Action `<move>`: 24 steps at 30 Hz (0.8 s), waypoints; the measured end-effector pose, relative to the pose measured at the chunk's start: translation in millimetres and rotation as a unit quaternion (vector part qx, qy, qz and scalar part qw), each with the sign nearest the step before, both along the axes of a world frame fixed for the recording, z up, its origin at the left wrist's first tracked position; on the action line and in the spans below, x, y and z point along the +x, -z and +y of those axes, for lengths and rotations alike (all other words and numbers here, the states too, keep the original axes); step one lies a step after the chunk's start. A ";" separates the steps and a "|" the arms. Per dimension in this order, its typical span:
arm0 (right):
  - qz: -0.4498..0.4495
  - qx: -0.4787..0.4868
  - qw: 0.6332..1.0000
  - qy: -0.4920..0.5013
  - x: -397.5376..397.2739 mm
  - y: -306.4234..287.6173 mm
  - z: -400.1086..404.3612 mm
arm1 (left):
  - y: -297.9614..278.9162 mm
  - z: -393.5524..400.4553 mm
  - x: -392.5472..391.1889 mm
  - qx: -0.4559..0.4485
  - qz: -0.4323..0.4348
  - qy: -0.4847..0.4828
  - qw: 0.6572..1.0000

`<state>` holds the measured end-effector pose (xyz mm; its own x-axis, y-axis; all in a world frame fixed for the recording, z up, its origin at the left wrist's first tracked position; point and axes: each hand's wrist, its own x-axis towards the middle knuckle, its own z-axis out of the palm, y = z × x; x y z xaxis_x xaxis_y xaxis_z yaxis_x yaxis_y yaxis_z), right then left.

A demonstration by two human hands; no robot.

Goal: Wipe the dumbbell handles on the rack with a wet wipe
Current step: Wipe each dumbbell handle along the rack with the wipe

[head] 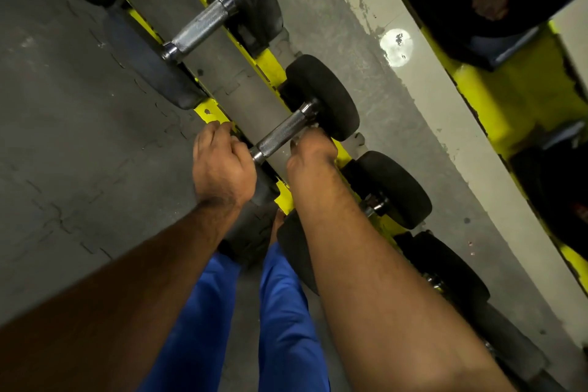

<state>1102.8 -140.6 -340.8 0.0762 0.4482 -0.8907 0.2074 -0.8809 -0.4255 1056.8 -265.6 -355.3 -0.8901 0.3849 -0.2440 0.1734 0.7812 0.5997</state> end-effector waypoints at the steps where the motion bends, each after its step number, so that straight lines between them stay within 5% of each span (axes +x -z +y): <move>1: 0.012 -0.019 1.000 -0.004 -5.5 1.0 3.4 | 0.4 -0.3 0.1 -0.001 0.000 -0.001 1.000; 3: -0.100 0.013 0.992 -0.071 -14.2 -5.6 9.4 | 0.7 -0.9 -0.2 -0.001 0.001 0.001 1.000; 5: -0.210 0.125 0.929 -0.277 -17.3 -7.7 7.6 | 1.0 -0.7 -0.6 -0.002 0.003 0.001 1.000; 11: -0.211 0.129 0.844 -0.476 -31.0 -15.9 12.4 | 1.9 -1.1 0.4 0.007 0.011 -0.001 1.000; 12: -0.186 0.119 0.860 -0.459 -27.8 -16.8 5.6 | 2.1 -1.3 0.2 0.007 0.010 0.000 1.000; 14: -0.105 0.040 0.955 -0.274 -18.5 -20.9 -18.5 | 2.1 -0.9 -0.5 0.002 0.007 0.001 1.000; 16: -0.005 -0.016 0.991 -0.129 -11.7 -26.3 -22.3 | 0.8 -0.9 -0.1 0.001 0.008 -0.003 1.000; 20: -0.011 -0.005 1.000 0.003 -23.4 -14.1 12.2 | 0.6 -1.1 1.3 0.007 0.007 0.001 1.000; 22: -0.023 -0.002 0.999 -0.033 -24.2 -9.9 -1.7 | 1.5 -1.5 0.4 0.003 0.006 0.000 1.000; 24: 0.098 -0.068 0.990 0.077 -22.3 -9.7 -6.6 | 0.8 -1.0 0.0 0.003 0.003 0.002 1.000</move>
